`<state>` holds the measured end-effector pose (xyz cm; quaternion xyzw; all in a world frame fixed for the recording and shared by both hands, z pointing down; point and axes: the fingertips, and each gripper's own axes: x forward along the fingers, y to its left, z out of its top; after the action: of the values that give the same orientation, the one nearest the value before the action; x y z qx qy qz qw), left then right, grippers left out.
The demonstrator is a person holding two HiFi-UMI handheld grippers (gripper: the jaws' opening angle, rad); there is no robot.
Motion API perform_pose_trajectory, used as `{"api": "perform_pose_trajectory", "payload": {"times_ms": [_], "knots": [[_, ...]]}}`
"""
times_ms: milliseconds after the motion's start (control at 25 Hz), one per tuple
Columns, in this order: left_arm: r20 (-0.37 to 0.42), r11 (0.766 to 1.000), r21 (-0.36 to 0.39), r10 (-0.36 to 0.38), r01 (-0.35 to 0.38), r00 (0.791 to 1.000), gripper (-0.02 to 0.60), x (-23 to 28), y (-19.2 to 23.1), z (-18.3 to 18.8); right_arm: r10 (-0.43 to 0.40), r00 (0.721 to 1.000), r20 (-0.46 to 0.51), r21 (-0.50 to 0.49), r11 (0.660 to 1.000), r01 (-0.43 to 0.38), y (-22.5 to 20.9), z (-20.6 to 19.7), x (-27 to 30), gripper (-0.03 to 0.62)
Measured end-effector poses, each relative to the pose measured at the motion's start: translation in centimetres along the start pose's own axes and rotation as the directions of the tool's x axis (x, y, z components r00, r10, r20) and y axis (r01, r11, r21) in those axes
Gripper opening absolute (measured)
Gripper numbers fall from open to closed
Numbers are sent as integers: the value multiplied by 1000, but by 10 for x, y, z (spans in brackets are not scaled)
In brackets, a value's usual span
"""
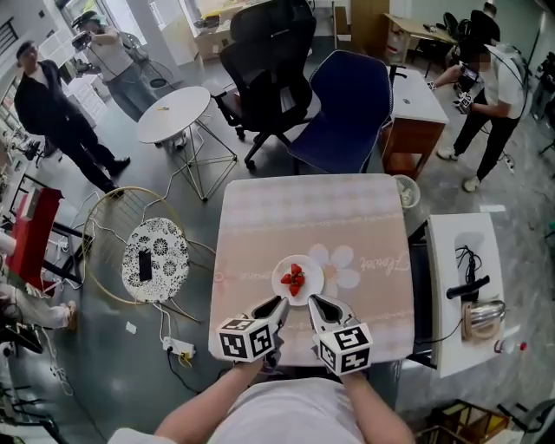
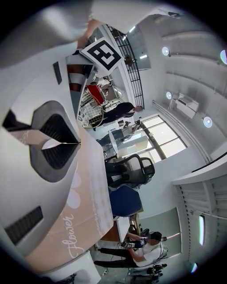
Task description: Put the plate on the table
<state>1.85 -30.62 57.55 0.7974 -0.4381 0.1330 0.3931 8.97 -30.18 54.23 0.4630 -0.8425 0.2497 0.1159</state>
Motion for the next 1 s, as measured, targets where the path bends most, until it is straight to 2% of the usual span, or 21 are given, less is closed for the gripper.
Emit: {"api": "perform_pose_trajectory", "payload": {"times_ms": [160,520,1000], "knots": [[39,995,90,-38,34,999,57,-21,-15,9,1,1000,21,-14,1000,0,23,8,-10,5],[114,970,227,-113,85,987,25,-69,-49,12,28,998,53,-84,996,-23,74,15,-39,3],[171,937,337,-154,89,973,6,-125,-63,-2,3,995,101,-134,991,10,123,12,-69,3]]}}
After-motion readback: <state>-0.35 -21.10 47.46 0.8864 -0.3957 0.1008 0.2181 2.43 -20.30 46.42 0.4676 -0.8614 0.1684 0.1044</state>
